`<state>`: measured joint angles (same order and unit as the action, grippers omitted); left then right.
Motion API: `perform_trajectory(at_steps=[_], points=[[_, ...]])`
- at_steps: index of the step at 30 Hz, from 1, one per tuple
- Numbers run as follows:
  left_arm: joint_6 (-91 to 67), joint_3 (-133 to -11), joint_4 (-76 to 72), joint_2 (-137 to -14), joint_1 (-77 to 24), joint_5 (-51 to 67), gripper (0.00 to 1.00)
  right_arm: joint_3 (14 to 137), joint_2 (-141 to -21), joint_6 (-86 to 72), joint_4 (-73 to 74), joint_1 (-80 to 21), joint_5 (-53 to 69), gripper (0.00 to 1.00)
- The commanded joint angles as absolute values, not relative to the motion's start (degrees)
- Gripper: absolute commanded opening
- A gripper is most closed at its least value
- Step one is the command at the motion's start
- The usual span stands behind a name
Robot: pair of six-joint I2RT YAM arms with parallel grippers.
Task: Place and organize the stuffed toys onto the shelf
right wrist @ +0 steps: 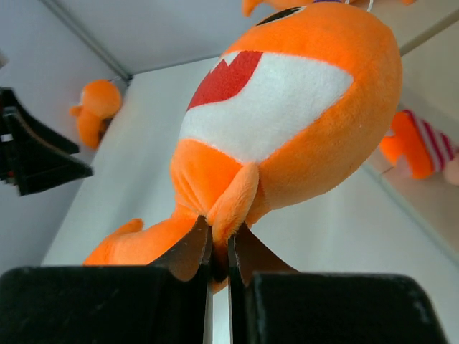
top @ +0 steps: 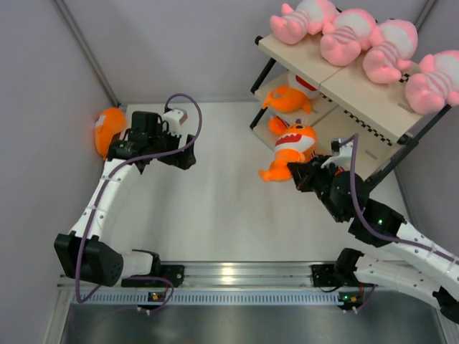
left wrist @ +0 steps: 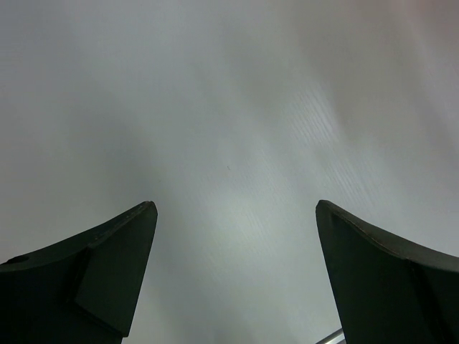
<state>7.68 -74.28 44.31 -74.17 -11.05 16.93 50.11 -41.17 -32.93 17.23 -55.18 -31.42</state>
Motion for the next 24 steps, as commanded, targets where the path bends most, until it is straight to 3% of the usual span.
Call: perform_trajectory(at_steps=[1,7,17,20,24], points=[[8.79,-75.94,44.39,-74.0,-10.99,17.49,0.98,51.67,-42.27,-24.9,18.11,-50.3,-34.91,0.0],[9.67,-75.32,44.39,-73.56,-11.07,17.93,0.98,53.53,-43.59,-18.64,14.07,-38.61,-27.78,0.0],[10.72,-74.53,45.52,-74.62,-11.51,25.74,0.97,51.33,-45.88,-16.7,6.42,-32.7,-25.75,0.0],[12.39,-75.5,46.05,-74.97,-15.98,25.32,0.96,50.28,-45.79,-17.4,3.17,-31.2,-26.63,0.0],[16.95,-79.0,47.02,-75.84,-28.96,18.2,0.96,50.19,-46.23,-18.72,1.41,-29.97,-25.06,0.0]])
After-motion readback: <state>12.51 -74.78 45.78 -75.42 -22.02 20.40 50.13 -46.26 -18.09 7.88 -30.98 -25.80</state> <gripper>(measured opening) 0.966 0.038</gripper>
